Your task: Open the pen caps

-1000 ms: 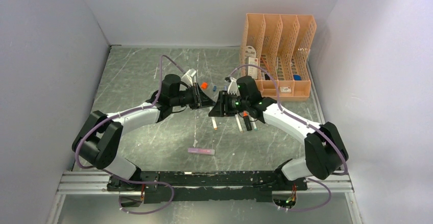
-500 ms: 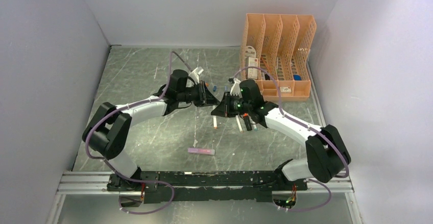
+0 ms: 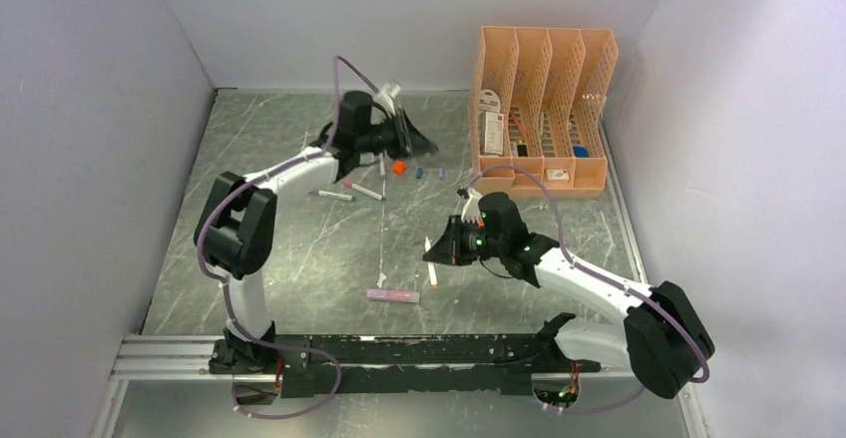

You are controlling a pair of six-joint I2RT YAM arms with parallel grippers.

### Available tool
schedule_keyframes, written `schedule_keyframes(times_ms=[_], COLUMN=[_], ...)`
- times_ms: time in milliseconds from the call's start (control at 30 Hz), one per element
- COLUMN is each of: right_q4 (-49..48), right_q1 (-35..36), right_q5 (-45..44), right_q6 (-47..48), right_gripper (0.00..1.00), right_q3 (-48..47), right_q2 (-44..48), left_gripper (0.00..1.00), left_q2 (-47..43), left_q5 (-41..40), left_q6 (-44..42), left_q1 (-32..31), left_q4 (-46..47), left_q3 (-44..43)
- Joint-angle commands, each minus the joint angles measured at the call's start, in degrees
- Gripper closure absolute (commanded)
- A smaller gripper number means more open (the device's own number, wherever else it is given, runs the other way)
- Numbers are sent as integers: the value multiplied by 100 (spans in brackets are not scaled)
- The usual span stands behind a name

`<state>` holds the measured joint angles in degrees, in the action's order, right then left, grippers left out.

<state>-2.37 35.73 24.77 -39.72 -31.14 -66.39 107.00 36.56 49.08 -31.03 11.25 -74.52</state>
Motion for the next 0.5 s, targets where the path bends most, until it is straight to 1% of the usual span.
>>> schedule_keyframes(times_ms=[0, 100, 200, 333, 467], right_q4=[560, 846, 1342, 2077, 2512], right_q1=[67, 67, 59, 63, 59], right_q5=[394, 241, -159, -950, -1665], right_q6=[-114, 27, 361, 883, 1214], right_gripper=[100, 100, 100, 100, 100], right_q3=[191, 110, -214, -876, -1473], right_q2=[286, 369, 248, -306, -913], left_gripper=[80, 80, 79, 79, 78], left_q2=[134, 5, -300, -832, -1275], left_q5=[-355, -183, -137, -96, -125], left_q6=[-36, 33, -56, -238, -465], left_q1=[608, 839, 879, 879, 879], left_q4=[468, 514, 391, 203, -52], left_q3=[-645, -447, -83, 506, 991])
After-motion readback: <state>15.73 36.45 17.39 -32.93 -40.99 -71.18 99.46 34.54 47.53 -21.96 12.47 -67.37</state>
